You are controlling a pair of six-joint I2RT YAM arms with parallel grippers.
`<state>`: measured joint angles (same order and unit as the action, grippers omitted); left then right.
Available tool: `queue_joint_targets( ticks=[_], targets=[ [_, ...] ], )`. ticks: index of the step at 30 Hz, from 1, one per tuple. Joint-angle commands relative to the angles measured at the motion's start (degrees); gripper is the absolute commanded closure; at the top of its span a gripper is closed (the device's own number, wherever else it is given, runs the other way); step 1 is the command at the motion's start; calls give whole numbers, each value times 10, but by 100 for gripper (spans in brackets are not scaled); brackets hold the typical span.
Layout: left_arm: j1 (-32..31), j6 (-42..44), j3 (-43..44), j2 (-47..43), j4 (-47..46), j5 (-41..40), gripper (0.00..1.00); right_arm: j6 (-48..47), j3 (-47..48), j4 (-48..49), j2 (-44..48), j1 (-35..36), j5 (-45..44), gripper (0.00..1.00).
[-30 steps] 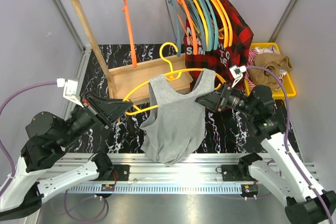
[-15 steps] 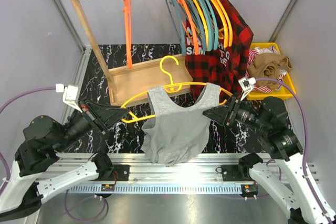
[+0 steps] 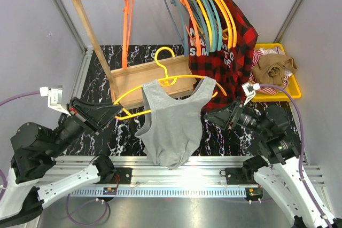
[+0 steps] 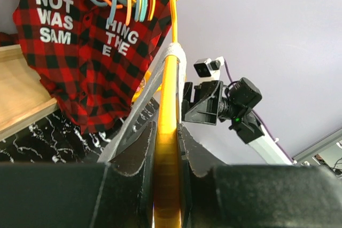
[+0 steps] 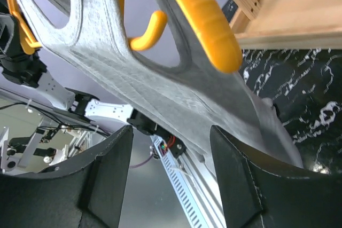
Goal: Remove the tank top from the hanger
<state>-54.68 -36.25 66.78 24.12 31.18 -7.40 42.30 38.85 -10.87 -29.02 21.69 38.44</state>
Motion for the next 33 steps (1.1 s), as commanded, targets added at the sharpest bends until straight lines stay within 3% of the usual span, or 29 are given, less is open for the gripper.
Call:
queue_joint_targets(
  ticks=[1, 11, 13, 15, 22, 23, 24, 26, 29, 32, 33],
  targets=[
    [1, 7, 11, 19, -93, 4, 100, 35, -13, 103, -19, -2, 13, 32],
    [1, 3, 0, 24, -112, 3, 100, 4, -14, 183, -66, 5, -39, 34],
    [1, 3, -3, 27, -118, -1, 100, 6, -12, 203, -82, 15, -38, 40],
    [1, 7, -3, 29, -121, -8, 100, 9, -11, 205, -90, 28, -36, 53],
    [1, 15, -10, 32, -141, -31, 100, 18, -40, 160, -36, 39, -49, 72],
    [1, 16, -10, 32, -144, -33, 100, 22, -43, 155, -30, 40, -51, 79],
    [1, 19, -10, 34, -144, -36, 100, 21, -43, 141, -22, 40, -59, 92],
    [1, 23, -8, 33, -143, -42, 100, 15, -40, 119, -13, 39, -71, 100],
    [1, 33, 11, 31, -126, -48, 100, 3, -20, 39, 10, 39, -137, 100],
    [1, 34, 27, 29, -85, -51, 100, 20, 10, -60, 33, 39, -265, 100],
    [1, 32, 31, 24, -56, -53, 100, 30, 28, -120, 43, 39, -347, 100]
  ],
)
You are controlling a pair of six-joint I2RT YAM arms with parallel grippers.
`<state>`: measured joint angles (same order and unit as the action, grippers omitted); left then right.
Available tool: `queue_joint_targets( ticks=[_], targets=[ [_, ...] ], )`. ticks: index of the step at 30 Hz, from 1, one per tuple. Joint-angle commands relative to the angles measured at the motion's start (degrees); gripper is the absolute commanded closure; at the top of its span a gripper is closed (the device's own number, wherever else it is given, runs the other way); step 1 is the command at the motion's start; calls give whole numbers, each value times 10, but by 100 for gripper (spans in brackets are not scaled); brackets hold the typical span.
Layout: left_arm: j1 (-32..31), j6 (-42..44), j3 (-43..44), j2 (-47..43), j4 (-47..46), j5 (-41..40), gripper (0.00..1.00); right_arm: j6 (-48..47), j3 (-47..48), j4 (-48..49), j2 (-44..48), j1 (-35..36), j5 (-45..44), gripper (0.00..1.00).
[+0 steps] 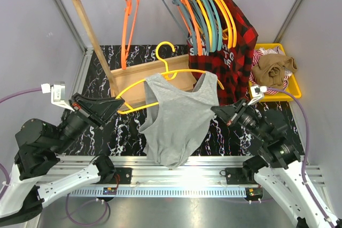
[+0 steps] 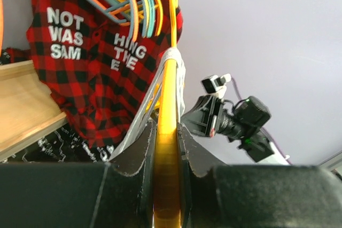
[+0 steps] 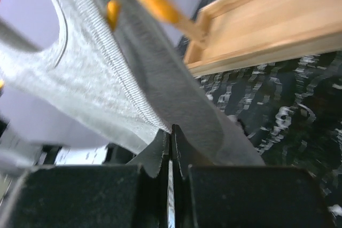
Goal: Remove the tank top from the hanger
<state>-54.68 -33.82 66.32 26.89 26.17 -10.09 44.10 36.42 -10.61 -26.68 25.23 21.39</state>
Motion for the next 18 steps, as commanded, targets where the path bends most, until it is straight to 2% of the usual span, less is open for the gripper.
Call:
queue_joint_targets(
  ticks=[1, 2, 3, 7, 9, 10, 11, 12, 14, 15, 16, 17, 18],
  targets=[
    [1, 5, 38, -8, 9, -28, 100, 40, 63, -153, 22, 4, -210, 100],
    [1, 0, 38, -12, 34, -31, 100, 55, 74, -184, 22, 4, -256, 100],
    [1, -4, 36, -27, 43, -34, 100, 72, 88, -257, 12, 3, -327, 100],
    [1, -19, 7, -73, 43, -58, 100, 107, 157, -354, -41, 3, -361, 100],
    [1, -19, 2, -79, 43, -61, 100, 88, 160, -333, -72, 3, -278, 100],
    [1, -18, 2, -79, 43, -58, 100, 45, 152, -297, -78, 3, -219, 100],
    [1, -16, 2, -76, 41, -57, 100, 29, 143, -258, -86, 4, -76, 100],
    [1, -12, 2, -74, 36, -56, 100, 20, 116, -165, -100, 3, 13, 100],
    [1, -4, -1, -73, 18, -55, 100, 50, 82, -44, -114, 4, 192, 100],
    [1, 0, -1, -69, 13, -55, 100, 83, 58, 70, -118, 5, 326, 100],
    [1, 2, -1, -68, 10, -56, 100, 106, 59, 89, -112, 8, 363, 100],
    [1, 9, 0, -65, 5, -55, 100, 91, 67, 80, -99, 9, 402, 100],
    [1, 10, 0, -63, 3, -56, 100, 42, 96, 15, -71, 9, 419, 100]
  ],
)
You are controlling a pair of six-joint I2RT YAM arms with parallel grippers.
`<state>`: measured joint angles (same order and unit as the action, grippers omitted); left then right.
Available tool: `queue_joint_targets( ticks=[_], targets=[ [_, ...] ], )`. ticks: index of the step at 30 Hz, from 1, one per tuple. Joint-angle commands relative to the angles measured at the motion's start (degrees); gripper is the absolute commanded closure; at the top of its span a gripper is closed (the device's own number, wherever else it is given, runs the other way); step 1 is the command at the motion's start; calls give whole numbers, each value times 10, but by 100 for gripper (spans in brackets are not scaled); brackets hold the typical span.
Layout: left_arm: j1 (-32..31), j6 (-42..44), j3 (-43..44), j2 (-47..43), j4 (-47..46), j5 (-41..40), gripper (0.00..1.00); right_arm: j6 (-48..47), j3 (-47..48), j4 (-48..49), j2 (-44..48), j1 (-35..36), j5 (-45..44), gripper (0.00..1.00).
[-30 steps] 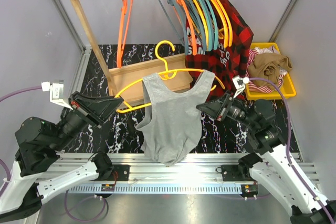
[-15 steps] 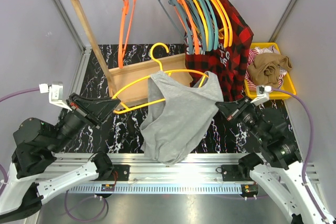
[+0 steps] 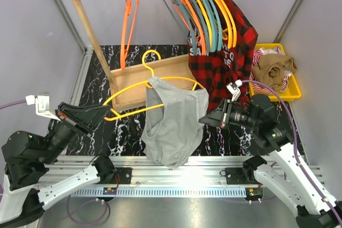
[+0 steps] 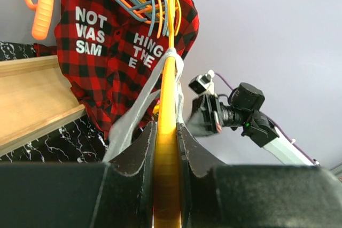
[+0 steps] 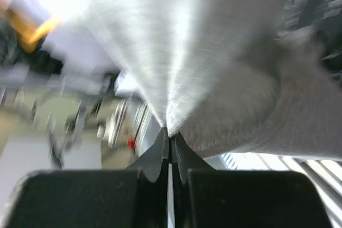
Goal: Remove the tank top from the hanger
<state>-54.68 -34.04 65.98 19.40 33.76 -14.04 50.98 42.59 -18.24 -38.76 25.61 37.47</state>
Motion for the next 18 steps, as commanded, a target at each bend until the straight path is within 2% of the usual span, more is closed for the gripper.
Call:
queue_joint_targets(
  ticks=[1, 3, 6, 10, 11, 12, 13, 14, 15, 16, 17, 18],
  targets=[
    [1, 13, -1, 12, -76, -18, 100, -45, 48, 61, 61, 4, 279, 100],
    [1, 14, -9, 11, -94, -18, 100, -57, 71, -8, 64, 4, 334, 100],
    [1, 15, -32, 10, -132, -12, 100, -160, 103, -147, 48, 4, 339, 100],
    [1, 29, -34, 18, -150, -12, 100, -208, 119, -221, 43, 4, 338, 100],
    [1, 34, -34, 21, -159, -11, 100, -208, 117, -224, 45, 4, 345, 86],
    [1, 36, -32, 24, -162, -6, 100, -216, 116, -229, 45, 4, 343, 64],
    [1, 38, -33, 27, -164, -2, 100, -230, 120, -242, 43, 4, 336, 48],
    [1, 38, -35, 28, -170, 3, 100, -253, 129, -292, 34, 4, 317, 9],
    [1, 36, -39, 28, -175, 9, 100, -306, 159, -326, 26, 4, 292, 0],
    [1, 35, -51, 25, -181, 19, 100, -332, 180, -362, 19, 4, 251, 0],
    [1, 30, -55, 19, -179, 21, 100, -349, 217, -401, 8, 4, 173, 0],
    [1, 28, -59, 14, -174, 24, 100, -357, 233, -408, 7, 5, 134, 0]
  ],
)
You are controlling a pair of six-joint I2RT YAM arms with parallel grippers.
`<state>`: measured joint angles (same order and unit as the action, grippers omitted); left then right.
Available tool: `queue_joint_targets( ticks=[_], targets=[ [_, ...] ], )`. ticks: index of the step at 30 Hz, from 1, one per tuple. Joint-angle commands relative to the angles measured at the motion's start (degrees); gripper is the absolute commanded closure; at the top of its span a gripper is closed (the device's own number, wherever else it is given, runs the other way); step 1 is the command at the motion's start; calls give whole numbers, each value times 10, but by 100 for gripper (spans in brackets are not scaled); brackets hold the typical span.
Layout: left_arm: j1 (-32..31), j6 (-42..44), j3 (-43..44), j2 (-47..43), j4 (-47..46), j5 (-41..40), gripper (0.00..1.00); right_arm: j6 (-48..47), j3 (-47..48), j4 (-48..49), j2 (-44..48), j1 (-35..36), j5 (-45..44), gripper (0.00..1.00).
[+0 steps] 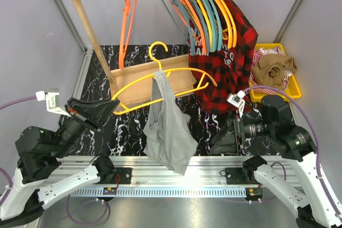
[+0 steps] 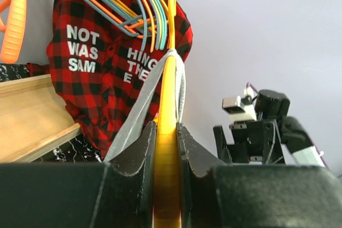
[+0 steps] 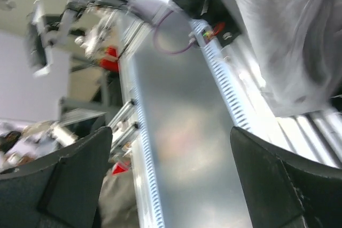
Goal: Remove the tank top from the hanger
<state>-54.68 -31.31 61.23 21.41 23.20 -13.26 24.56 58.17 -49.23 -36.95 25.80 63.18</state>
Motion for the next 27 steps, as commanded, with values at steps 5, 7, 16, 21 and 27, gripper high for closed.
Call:
queue_joint_targets(
  ticks=[5, 7, 16, 21, 27],
  targets=[
    [1, -48, -60, -52, -41, 37, 100, -71, 148, -48, -8, 3, -205, 0],
    [1, -66, -93, -64, -40, 46, 100, -44, 149, -18, -16, 2, -190, 0],
    [1, -93, -150, -43, -114, 76, 100, -34, 146, 63, -82, 2, -272, 8],
    [1, -86, -126, -30, -95, 111, 100, -126, 182, 6, -103, 1, -423, 6],
    [1, -85, -89, -28, -13, 195, 100, -210, 190, -15, -105, 2, -407, 0]
  ],
)
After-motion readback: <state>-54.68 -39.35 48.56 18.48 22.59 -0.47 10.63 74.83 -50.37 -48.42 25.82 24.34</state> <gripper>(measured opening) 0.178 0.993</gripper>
